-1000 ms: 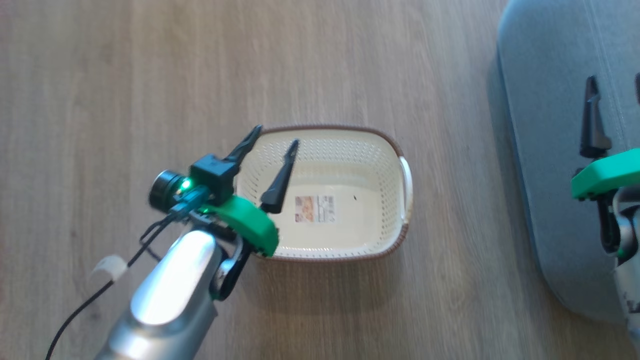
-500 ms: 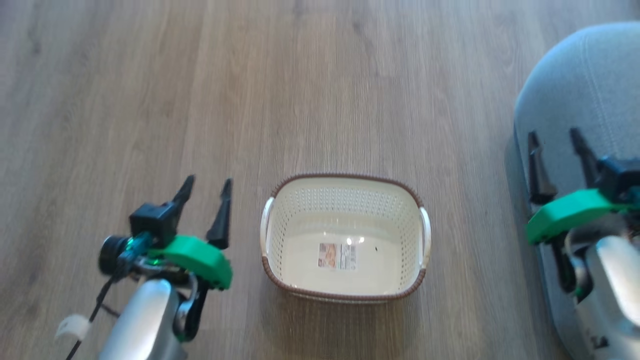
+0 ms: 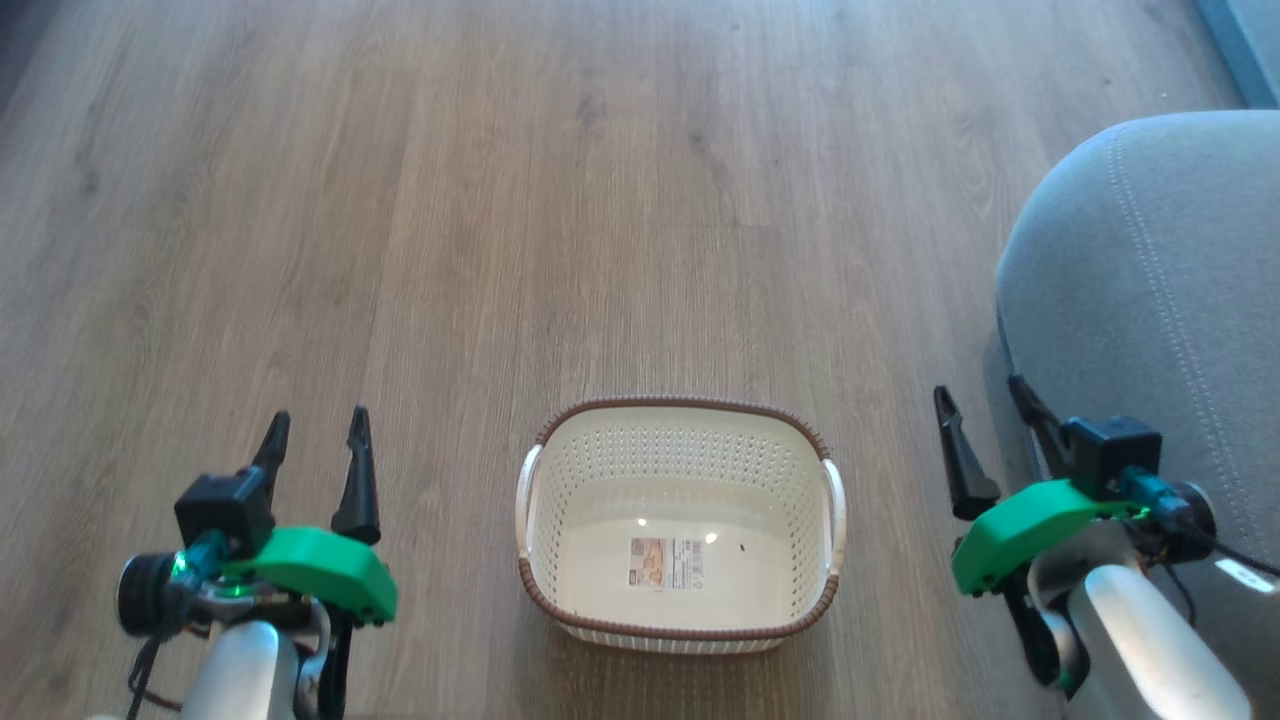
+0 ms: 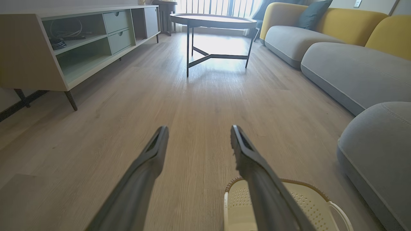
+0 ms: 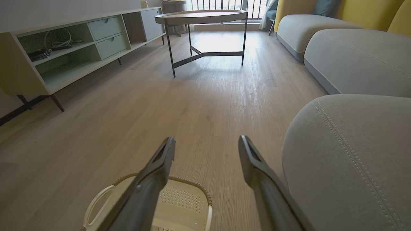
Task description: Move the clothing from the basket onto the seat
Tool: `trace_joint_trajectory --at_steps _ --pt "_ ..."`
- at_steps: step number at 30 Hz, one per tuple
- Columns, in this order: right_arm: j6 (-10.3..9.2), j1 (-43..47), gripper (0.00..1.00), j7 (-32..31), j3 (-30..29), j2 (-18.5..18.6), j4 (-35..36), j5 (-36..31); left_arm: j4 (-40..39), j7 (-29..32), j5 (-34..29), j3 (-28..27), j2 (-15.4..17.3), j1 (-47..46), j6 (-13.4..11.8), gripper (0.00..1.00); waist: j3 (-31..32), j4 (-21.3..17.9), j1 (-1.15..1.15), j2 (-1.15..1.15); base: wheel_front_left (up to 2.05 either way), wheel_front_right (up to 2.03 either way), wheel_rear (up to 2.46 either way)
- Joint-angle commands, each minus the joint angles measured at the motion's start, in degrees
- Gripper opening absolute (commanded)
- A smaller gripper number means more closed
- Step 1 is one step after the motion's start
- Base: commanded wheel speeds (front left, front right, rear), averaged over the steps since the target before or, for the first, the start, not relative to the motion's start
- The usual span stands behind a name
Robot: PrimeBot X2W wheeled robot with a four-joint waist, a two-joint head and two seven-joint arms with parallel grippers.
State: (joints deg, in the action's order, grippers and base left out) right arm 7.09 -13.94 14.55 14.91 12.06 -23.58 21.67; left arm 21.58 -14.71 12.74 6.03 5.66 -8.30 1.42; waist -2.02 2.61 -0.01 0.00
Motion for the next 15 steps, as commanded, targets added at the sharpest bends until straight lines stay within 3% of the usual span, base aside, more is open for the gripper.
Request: trace_joint_trajectory --at_steps 1,6,15 --pt "0.4 -0.3 1.0 0.4 1.3 -0.3 1.5 -0.4 -2.1 -0.3 -1.0 -3.1 0.1 -0.9 0.0 1.0 0.6 -0.5 0.01 0.0 0.0 0.0 0.0" --pt "0.4 1.4 1.0 0.4 1.7 -1.5 3.0 -0.9 -3.2 -0.3 -2.8 -6.1 -1.0 1.5 0.4 1.0 1.6 -1.6 0.01 0.0 0.0 0.0 0.0" --pt "0.4 4.0 1.0 0.4 -3.4 -3.5 6.0 -3.1 -5.0 -0.3 -3.9 -9.1 -2.3 3.5 0.7 1.0 2.0 -2.7 0.01 0.0 0.0 0.0 0.0"
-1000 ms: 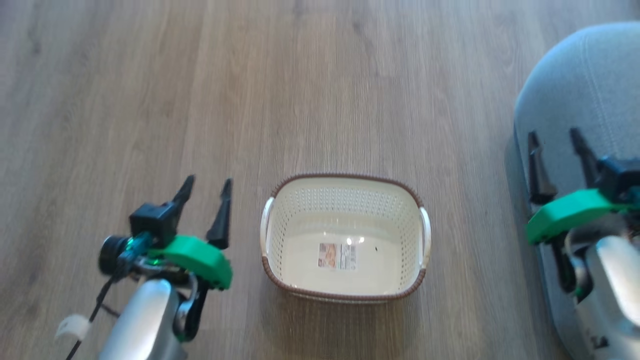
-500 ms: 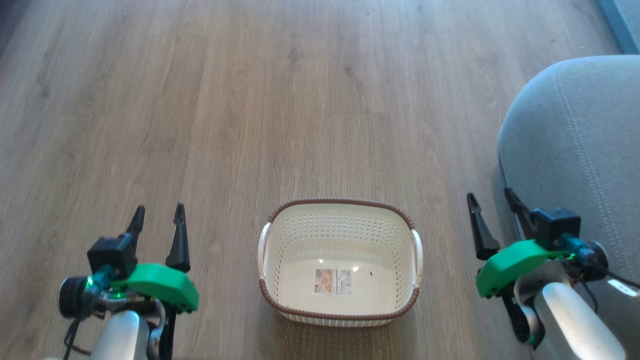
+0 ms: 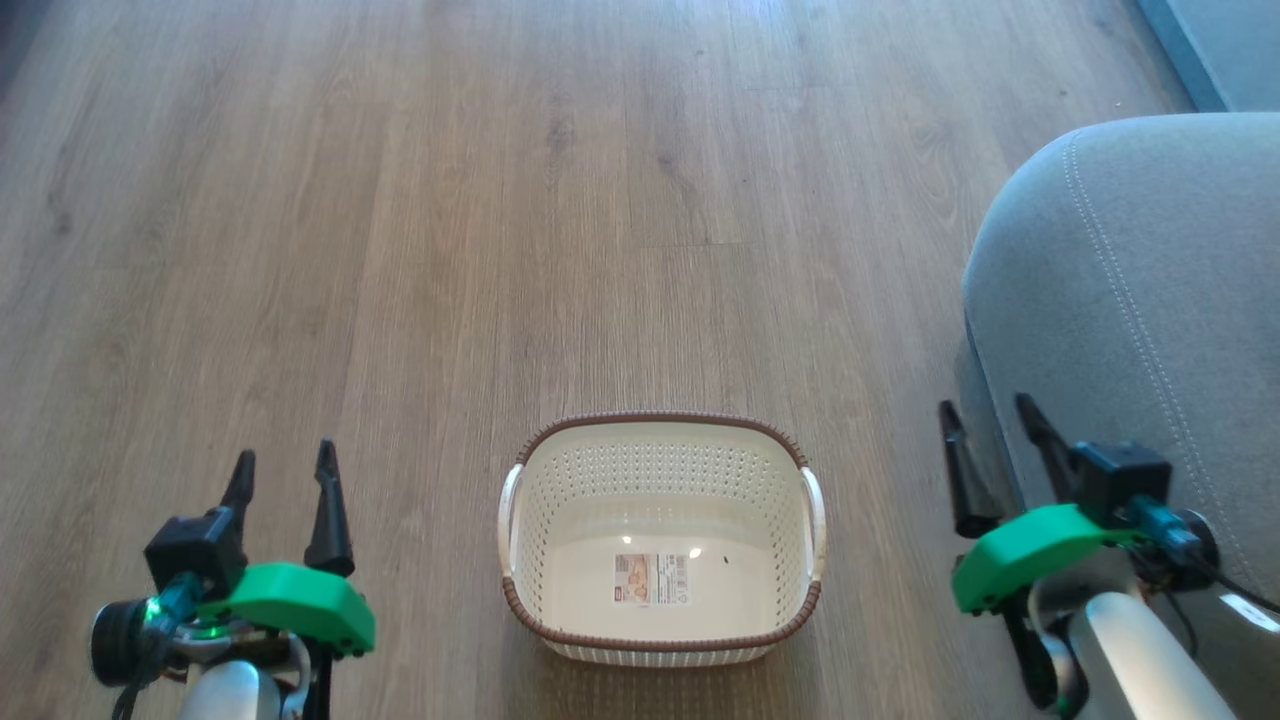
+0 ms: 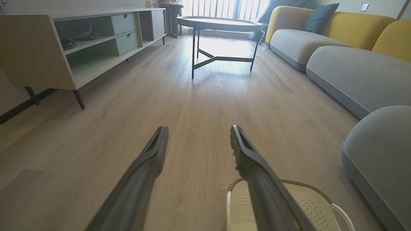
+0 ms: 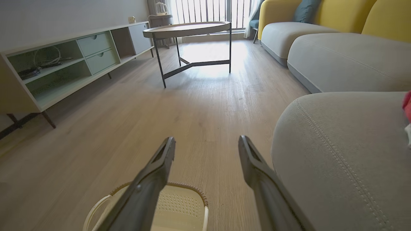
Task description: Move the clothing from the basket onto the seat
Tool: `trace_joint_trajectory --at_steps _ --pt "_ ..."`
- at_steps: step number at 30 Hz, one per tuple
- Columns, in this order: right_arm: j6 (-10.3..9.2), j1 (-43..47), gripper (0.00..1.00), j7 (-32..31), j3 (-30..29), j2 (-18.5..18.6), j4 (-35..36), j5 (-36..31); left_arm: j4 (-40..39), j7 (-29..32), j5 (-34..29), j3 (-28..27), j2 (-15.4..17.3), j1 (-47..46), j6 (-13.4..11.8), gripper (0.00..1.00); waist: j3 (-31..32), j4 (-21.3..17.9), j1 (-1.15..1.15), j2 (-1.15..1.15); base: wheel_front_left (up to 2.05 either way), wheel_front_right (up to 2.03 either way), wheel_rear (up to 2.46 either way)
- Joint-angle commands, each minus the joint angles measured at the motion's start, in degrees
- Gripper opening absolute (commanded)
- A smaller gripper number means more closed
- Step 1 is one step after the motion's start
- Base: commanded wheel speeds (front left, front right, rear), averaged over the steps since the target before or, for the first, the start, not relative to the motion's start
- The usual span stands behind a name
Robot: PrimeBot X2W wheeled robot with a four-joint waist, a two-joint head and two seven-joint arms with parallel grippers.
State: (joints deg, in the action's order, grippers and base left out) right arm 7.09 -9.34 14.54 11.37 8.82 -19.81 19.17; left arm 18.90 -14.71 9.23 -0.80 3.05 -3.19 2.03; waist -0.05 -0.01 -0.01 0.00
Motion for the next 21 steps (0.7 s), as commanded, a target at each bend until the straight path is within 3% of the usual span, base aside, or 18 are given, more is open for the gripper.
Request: trace_joint_trajectory --at_steps 1,21 --pt "0.4 -0.6 1.0 0.5 0.1 -0.3 2.2 -0.6 -2.3 -0.3 -0.4 -2.2 0.3 -1.6 0.1 1.0 0.0 -0.1 0.01 0.0 0.0 0.0 0.0" --pt "0.4 0.7 1.0 0.5 -4.8 -2.0 2.4 -3.5 -2.3 -0.3 -0.2 -2.6 -0.2 -1.2 1.7 1.0 0.3 -0.6 0.01 0.0 0.0 0.0 0.0"
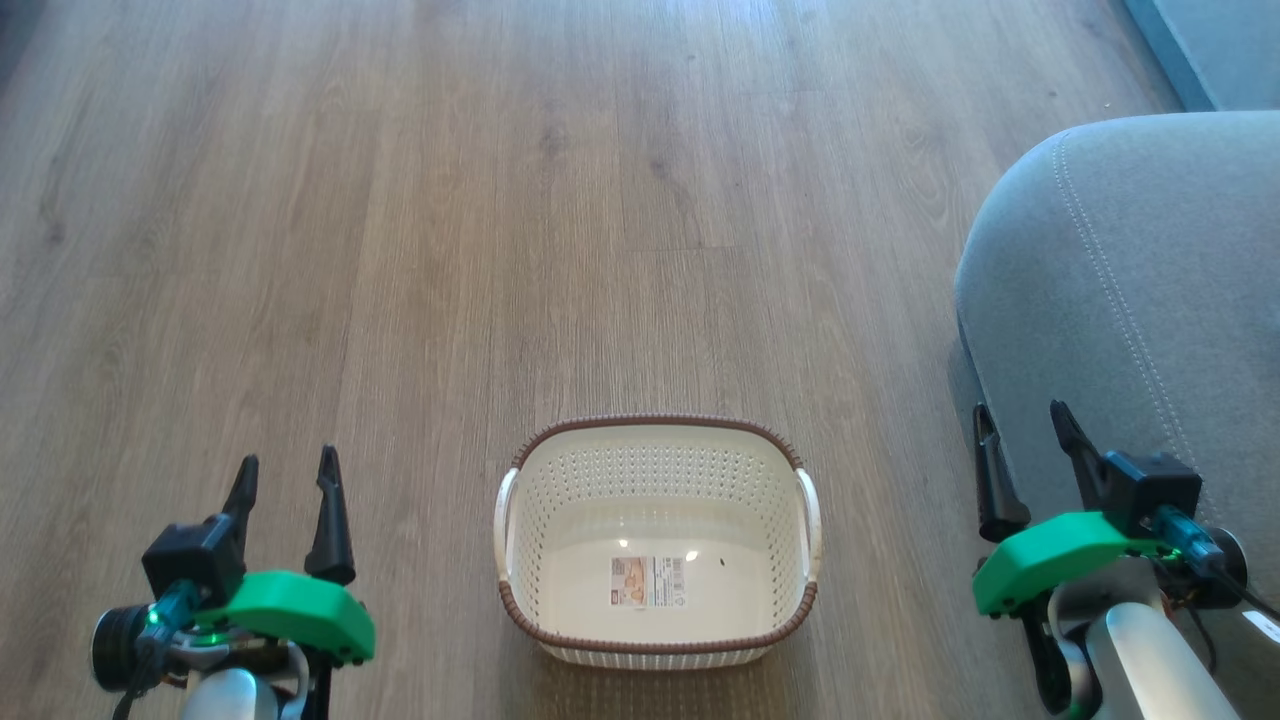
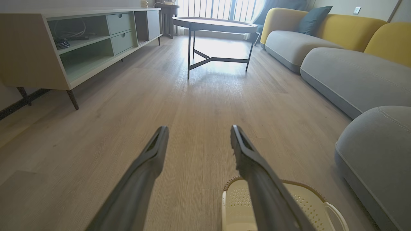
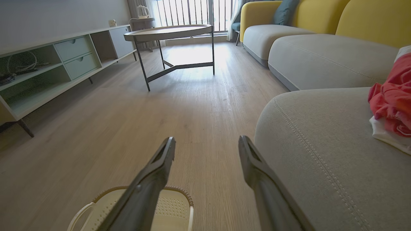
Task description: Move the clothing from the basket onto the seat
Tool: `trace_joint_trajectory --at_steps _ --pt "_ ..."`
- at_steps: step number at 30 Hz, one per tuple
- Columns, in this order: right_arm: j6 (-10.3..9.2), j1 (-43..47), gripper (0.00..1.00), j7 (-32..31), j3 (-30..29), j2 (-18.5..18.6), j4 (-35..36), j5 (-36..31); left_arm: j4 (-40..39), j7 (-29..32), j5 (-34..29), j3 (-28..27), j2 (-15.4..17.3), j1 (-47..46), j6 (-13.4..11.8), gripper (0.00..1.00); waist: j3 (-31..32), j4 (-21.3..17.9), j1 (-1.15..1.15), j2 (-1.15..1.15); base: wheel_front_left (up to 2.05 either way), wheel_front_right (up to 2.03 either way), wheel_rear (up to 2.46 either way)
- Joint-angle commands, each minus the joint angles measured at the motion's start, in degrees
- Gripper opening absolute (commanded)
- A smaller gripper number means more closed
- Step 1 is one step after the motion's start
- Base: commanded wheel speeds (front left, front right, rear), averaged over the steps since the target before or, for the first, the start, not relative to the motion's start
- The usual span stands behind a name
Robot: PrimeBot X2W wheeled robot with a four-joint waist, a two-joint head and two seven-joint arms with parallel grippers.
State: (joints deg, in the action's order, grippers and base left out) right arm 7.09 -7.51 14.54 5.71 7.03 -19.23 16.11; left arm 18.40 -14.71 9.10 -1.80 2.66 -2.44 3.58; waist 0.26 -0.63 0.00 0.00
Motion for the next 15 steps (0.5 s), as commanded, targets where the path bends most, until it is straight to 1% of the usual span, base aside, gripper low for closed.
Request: trace_joint_trajectory --at_steps 1,10,15 --pt "0.4 -1.1 1.0 0.5 0.8 -0.3 1.8 -0.5 -1.7 -0.3 -0.1 -1.5 0.2 -1.9 0.2 1.0 0.0 0.0 0.0 0.0 0.0 0.0 0.0" --pt "0.4 -1.1 1.0 0.5 0.2 -0.6 1.8 -0.5 -1.9 -0.3 -0.6 -1.0 0.2 -1.8 0.3 1.0 -0.2 0.2 0.0 0.0 0.0 0.0 0.0" --pt "0.4 -1.1 1.0 0.5 0.1 -0.7 1.8 -0.6 -1.0 -0.3 0.8 -0.6 0.2 -1.7 0.9 1.0 -0.2 0.0 0.0 0.0 0.0 0.0 0.0"
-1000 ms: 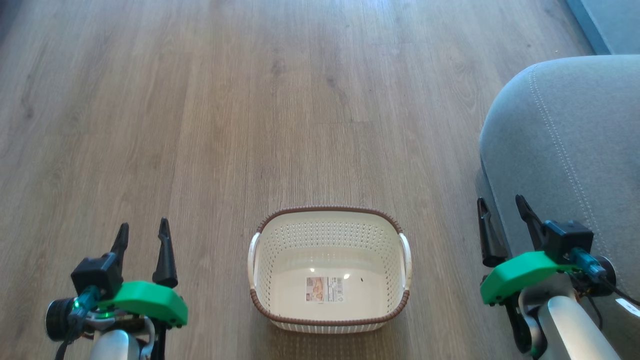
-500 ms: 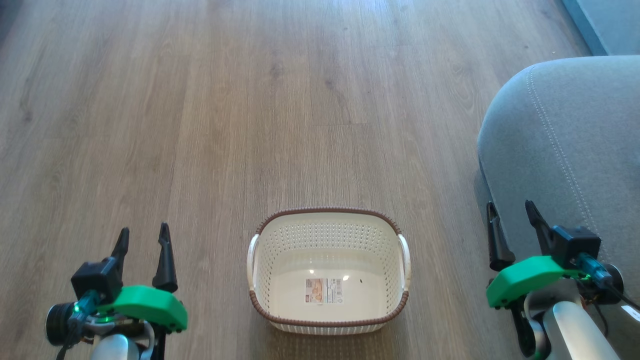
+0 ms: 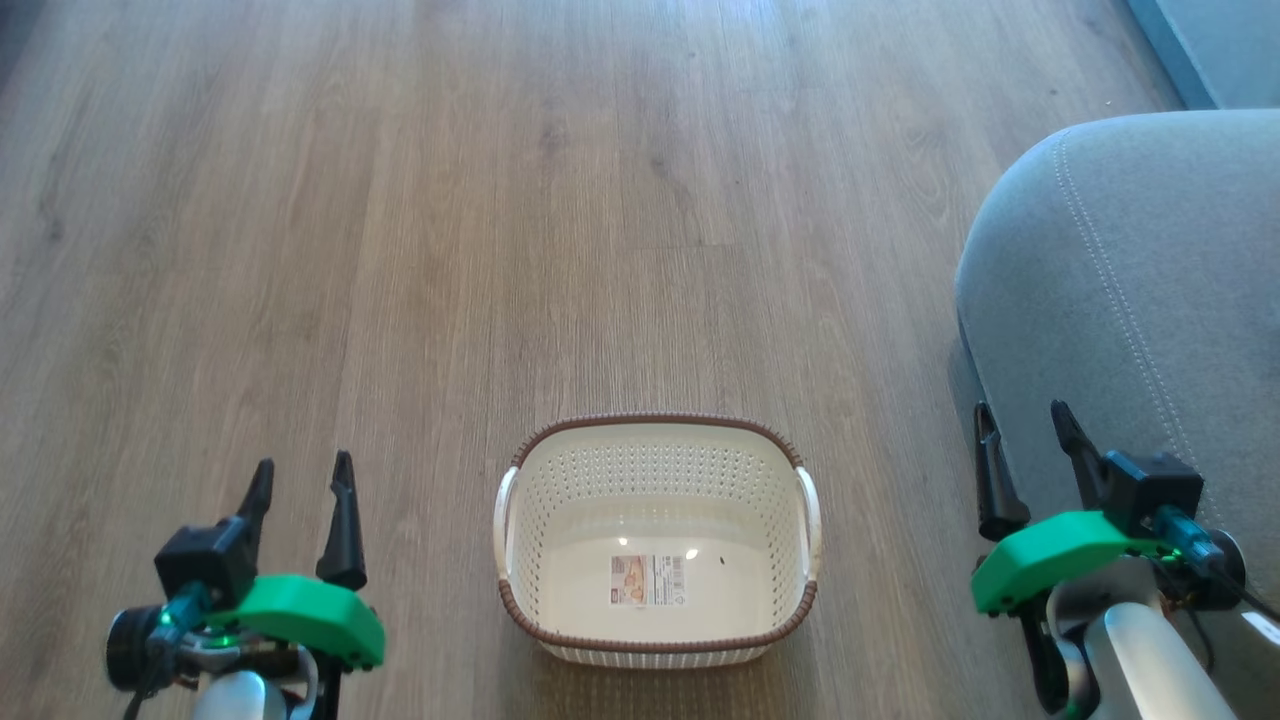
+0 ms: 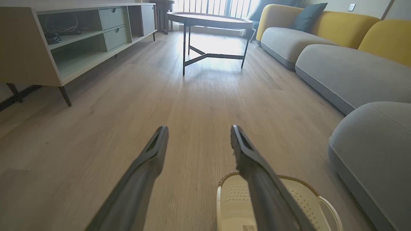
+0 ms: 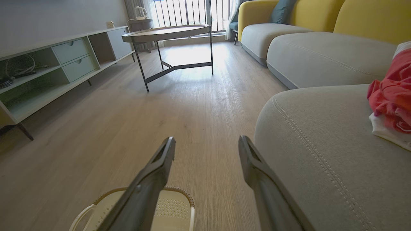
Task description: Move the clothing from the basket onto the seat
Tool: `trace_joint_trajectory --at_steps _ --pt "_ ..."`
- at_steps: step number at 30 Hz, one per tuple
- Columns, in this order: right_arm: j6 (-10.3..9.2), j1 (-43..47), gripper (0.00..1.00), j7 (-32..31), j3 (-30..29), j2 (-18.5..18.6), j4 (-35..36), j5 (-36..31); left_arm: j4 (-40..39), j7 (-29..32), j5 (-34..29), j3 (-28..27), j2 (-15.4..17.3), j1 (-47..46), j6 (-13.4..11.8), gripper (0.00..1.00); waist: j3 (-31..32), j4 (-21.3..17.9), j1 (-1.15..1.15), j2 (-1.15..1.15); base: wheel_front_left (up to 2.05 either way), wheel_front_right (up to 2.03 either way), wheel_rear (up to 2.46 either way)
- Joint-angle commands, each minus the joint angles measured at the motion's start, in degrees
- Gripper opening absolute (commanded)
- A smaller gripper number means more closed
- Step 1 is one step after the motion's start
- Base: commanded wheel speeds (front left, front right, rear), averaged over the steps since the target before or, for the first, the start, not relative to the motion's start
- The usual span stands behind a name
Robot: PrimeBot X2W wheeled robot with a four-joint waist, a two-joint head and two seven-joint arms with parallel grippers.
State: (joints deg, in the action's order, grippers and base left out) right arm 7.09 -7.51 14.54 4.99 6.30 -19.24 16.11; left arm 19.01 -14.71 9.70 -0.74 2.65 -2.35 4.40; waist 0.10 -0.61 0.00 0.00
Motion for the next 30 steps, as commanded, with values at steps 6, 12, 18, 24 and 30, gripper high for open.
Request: trace_joint_trajectory --at_steps 6,12,18,24,30 --pt "0.0 1.7 0.0 -0.5 0.4 -0.5 -3.6 0.7 4.0 0.3 0.7 -0.1 -0.1 1.6 0.2 0.0 0.0 0.0 0.0 0.0 0.0 0.0 0.0" --pt "0.02 1.7 0.0 -1.4 -0.1 -0.6 -3.3 3.7 3.8 1.3 3.9 -0.5 -0.1 1.3 0.3 0.0 0.0 0.0 0.0 0.0 0.0 0.0 0.0" --pt "0.04 1.7 0.0 -2.4 -0.7 -0.8 -2.8 7.3 3.2 2.2 8.0 -0.6 -0.1 1.1 0.4 0.0 0.0 0.0 0.0 0.0 0.0 0.0 0.0" --pt "0.06 1.7 0.0 -3.4 -1.2 -0.9 -2.4 11.0 2.7 3.1 11.9 -0.8 0.0 0.9 0.6 0.0 0.0 0.1 0.0 0.0 0.0 0.0 0.0" --pt "0.08 1.7 0.0 -4.3 -1.8 -1.1 -1.9 14.7 2.2 4.1 15.9 -1.1 0.0 0.7 0.7 0.0 0.0 0.1 0.0 0.0 0.0 0.0 0.0"
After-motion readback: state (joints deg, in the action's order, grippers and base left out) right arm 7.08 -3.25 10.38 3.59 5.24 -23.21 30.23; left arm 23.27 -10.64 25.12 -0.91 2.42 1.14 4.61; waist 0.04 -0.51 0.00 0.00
